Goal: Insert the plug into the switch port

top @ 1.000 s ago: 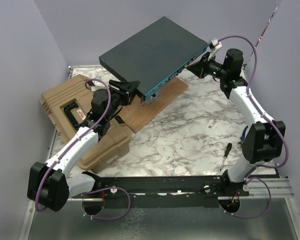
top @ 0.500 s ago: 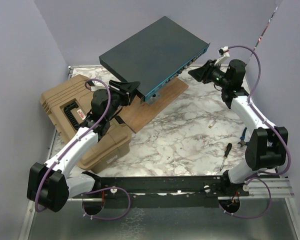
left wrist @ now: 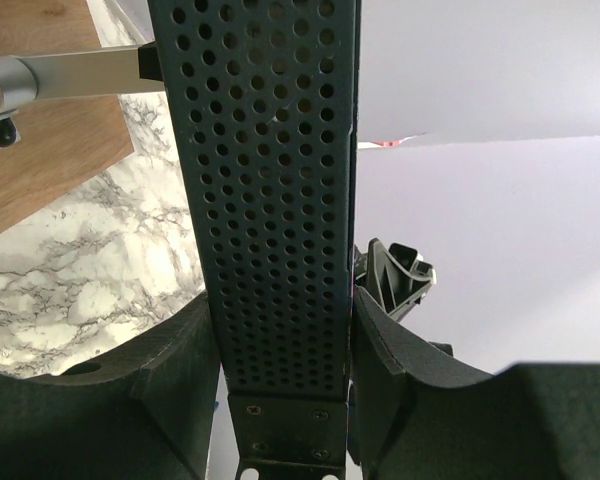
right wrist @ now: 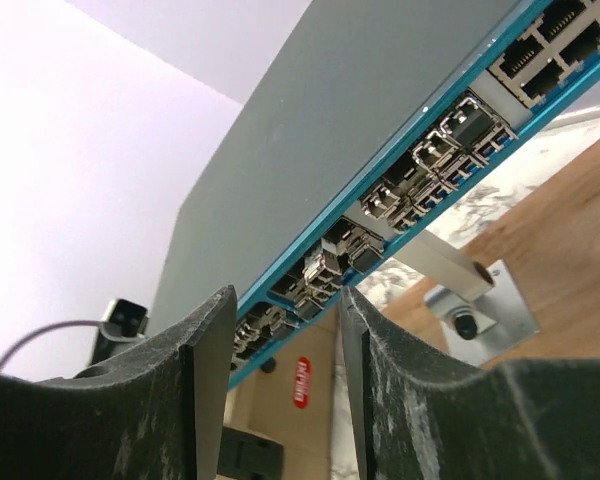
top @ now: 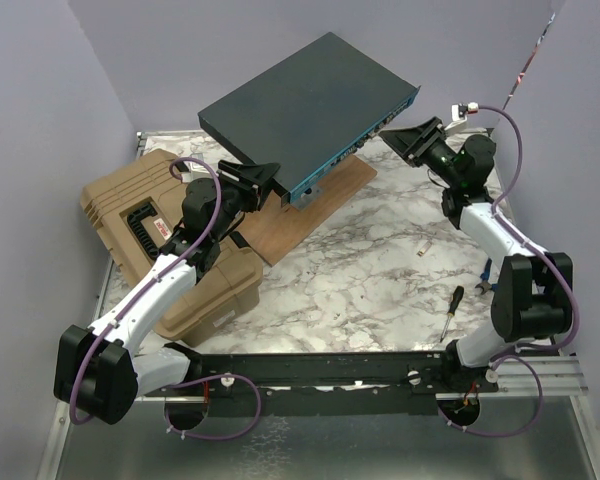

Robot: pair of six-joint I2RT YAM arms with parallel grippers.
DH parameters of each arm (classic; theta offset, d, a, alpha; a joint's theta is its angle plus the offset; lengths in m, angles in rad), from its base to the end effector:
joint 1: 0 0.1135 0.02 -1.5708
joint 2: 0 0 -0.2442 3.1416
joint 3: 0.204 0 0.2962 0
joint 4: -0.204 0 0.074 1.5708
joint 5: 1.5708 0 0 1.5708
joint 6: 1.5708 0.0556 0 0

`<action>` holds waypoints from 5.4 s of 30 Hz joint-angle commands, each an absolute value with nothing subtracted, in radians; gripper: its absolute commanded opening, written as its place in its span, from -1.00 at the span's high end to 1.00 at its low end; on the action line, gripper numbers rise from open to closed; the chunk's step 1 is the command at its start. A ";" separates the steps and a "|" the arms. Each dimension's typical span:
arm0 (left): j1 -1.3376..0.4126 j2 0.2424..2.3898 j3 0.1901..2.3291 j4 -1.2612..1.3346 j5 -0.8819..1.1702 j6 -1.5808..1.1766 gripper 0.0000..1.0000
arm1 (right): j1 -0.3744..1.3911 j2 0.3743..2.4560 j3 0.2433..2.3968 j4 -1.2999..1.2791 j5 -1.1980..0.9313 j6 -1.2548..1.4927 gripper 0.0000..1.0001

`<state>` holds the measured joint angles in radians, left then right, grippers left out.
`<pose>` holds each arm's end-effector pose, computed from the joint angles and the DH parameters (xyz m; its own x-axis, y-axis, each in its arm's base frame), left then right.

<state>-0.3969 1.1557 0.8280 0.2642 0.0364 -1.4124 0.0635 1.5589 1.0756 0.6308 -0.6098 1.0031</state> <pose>0.3172 -0.1351 0.2922 -0.4238 -0.8924 -0.1551 0.0084 0.1674 -0.9859 0.4172 0.0584 0.2936 -0.4417 0.6645 -0.6028 -0.4556 0.4127 0.7887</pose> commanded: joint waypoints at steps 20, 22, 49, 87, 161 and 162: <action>-0.381 1.081 0.799 0.155 0.008 -1.356 1.00 | 0.096 1.710 1.068 0.870 -0.609 1.261 0.27; -0.380 1.081 0.799 0.158 0.008 -1.356 1.00 | 0.099 1.720 1.070 0.891 -0.608 1.274 0.27; -0.381 1.077 0.796 0.159 0.007 -1.358 1.00 | 0.108 1.761 1.142 0.857 -0.630 1.284 0.96; -0.395 1.065 0.795 0.148 -0.007 -1.333 1.00 | 0.176 1.757 1.698 -0.319 -0.387 0.983 0.99; -0.410 1.085 0.821 0.142 -0.036 -1.319 1.00 | 0.135 1.651 1.481 -0.020 -0.631 0.412 0.99; -0.410 1.085 0.822 0.142 -0.034 -1.319 1.00 | 0.135 1.654 1.485 -0.016 -0.629 0.413 0.99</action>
